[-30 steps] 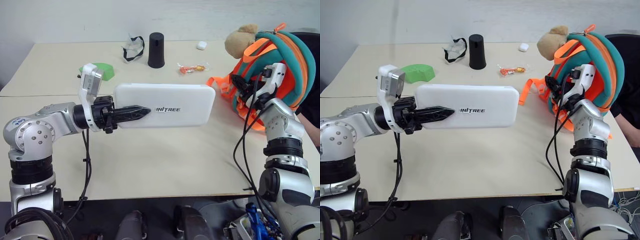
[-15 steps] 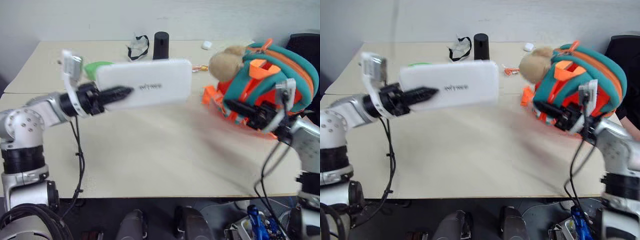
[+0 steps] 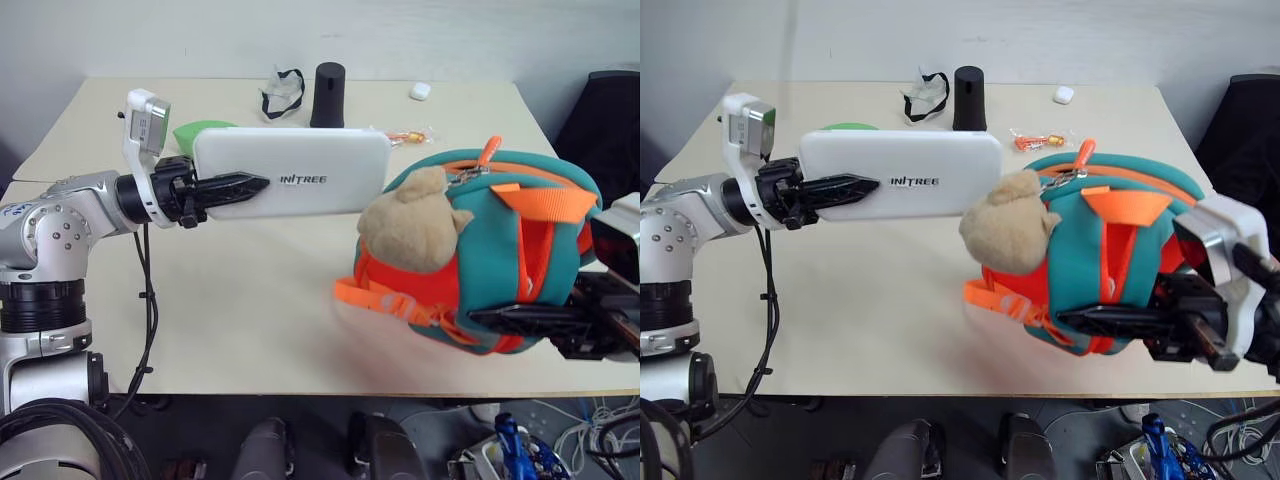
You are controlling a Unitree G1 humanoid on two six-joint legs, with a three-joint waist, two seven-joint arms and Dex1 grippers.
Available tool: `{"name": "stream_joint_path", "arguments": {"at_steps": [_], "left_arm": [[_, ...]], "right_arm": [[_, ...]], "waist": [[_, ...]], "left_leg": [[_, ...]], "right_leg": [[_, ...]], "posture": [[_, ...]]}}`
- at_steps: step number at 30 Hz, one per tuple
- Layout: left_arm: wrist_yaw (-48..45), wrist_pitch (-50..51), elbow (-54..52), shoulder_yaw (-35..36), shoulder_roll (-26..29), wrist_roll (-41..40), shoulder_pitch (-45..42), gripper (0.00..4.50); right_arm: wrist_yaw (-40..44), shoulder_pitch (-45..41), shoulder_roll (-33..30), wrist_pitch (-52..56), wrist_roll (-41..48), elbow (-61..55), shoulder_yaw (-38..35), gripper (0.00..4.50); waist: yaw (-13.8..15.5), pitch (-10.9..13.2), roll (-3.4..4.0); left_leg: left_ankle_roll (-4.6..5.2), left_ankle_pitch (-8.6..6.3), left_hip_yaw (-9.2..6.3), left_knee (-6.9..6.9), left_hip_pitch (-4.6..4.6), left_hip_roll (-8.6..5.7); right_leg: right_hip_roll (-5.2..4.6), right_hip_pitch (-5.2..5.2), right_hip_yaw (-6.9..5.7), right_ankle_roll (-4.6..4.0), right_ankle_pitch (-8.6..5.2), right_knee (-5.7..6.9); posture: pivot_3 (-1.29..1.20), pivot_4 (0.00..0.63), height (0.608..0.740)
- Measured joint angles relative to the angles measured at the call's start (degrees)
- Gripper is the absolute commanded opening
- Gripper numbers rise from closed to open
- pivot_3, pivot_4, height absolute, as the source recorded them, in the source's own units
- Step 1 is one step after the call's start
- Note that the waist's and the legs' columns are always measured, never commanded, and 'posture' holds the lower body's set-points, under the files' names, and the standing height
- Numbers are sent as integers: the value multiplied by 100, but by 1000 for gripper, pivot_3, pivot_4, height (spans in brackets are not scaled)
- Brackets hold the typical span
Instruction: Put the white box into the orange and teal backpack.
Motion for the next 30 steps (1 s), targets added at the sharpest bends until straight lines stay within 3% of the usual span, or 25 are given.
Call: {"name": "stream_joint_path", "arguments": {"at_steps": [8,13,20,30], "left_arm": [[-360,-346,-107,-426,-168,246,-23,1262],[-651,-1157,-102,-1066,-355,973,-185,1262],[-946,-1976,256,-1873,-1135,1815,-920,1262],[-628,-3004,1390,-2649,-2787,2962,-1360,1262]], "right_arm": [[-54,56,0,-254,-152,47,15,31],[-2,103,0,-382,-367,66,98,31],[398,346,0,-570,-725,-2,241,31],[762,531,0,-872,-1052,-326,412,31]], "waist": [[56,0,0],[128,0,-1],[168,1,-2],[136,2,-4]], "left_leg": [[1,0,-1,6,1,0],[7,-1,-4,11,-1,-7],[32,-11,1,24,-9,-16],[37,-12,1,27,-10,-15]], "right_leg": [[3,1,-1,0,0,2],[9,4,-7,1,1,2],[11,8,-5,20,11,-10],[10,8,-4,24,13,-10]], "posture": [[0,150,740],[0,150,740],[0,150,740],[0,150,740]]}}
